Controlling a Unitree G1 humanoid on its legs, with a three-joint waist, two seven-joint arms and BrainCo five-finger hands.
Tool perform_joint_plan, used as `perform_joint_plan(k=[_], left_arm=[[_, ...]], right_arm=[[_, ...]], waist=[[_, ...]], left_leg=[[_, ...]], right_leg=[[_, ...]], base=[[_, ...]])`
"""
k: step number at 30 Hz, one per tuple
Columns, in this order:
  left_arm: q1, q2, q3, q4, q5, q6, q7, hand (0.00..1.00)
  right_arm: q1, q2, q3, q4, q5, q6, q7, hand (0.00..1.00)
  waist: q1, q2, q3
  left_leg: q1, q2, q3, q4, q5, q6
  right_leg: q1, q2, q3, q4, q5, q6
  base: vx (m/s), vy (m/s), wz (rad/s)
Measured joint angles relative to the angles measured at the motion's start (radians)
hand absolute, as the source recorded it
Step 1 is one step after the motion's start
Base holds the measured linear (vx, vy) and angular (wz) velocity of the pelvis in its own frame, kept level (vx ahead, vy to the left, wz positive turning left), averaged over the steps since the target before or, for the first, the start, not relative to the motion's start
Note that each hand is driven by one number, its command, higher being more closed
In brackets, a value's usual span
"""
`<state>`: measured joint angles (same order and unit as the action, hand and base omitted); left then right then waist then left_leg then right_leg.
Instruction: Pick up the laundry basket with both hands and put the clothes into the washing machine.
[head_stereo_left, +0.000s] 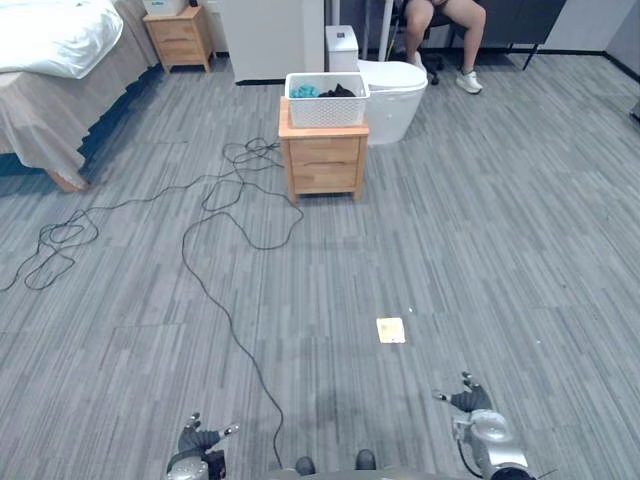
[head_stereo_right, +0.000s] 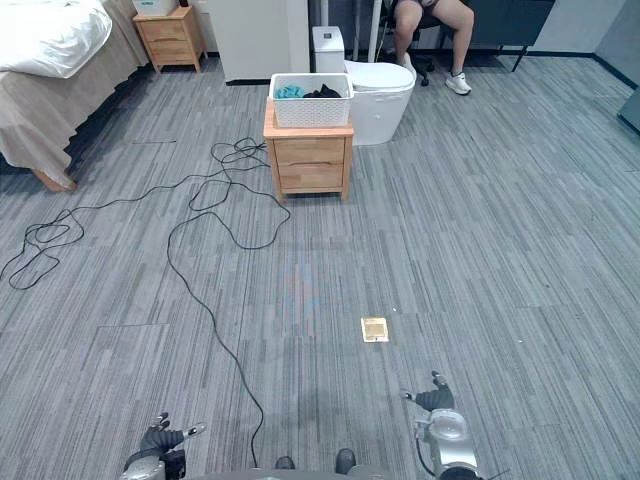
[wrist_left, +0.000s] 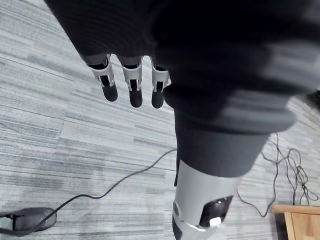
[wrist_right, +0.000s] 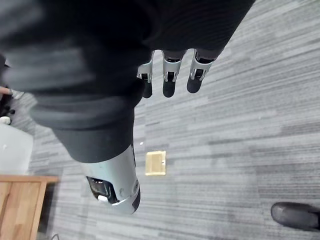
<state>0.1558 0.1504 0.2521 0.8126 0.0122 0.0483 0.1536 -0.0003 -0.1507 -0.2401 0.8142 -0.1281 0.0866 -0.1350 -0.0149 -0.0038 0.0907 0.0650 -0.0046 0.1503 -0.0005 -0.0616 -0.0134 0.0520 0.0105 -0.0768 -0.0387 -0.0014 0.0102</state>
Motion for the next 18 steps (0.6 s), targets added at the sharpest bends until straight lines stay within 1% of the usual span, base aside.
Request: perform_joint_plan(k=[3,7,11,18], left_arm=[[-0.001,0.001,0.026,0.015,0.0,0.0,-0.001,0.0],[0.003,0.001,0.029,0.046,0.001,0.003,-0.001,0.0],[0.004,-0.001,0.029,0.064,0.0,0.007,0.0,0.0],[0.0,-0.014,0.029,0.063,-0.005,0.007,0.0,0.0]], right_arm=[[0.01,-0.009,-0.001,0.01,0.0,0.001,0.001,0.0],[0.01,-0.01,-0.045,0.062,0.001,0.003,0.002,0.0],[0.012,-0.01,-0.066,0.069,0.004,0.003,0.002,0.0],[0.007,-0.007,-0.084,0.076,0.049,0.003,0.0,0.0]], waist=[[-0.001,0.0,0.0],[-0.001,0.001,-0.001],[0.0,0.003,-0.002],[0.0,0.003,-0.002]], left_leg=[[0.0,0.002,0.002,-0.001,0.0,0.0],[0.0,0.003,0.001,-0.007,0.0,0.001],[0.003,0.004,0.001,-0.021,0.004,-0.003],[0.003,0.003,0.001,-0.034,0.004,-0.003]], right_leg=[[0.002,0.002,0.001,-0.009,0.006,-0.006],[0.013,0.006,-0.001,-0.035,0.016,-0.008],[0.012,0.007,-0.003,-0.041,0.016,-0.008],[0.013,0.008,-0.005,-0.054,0.014,-0.005]], base=[[0.0,0.0,0.0],[0.0,0.0,0.0],[0.0,0.0,0.0],[0.0,0.0,0.0]])
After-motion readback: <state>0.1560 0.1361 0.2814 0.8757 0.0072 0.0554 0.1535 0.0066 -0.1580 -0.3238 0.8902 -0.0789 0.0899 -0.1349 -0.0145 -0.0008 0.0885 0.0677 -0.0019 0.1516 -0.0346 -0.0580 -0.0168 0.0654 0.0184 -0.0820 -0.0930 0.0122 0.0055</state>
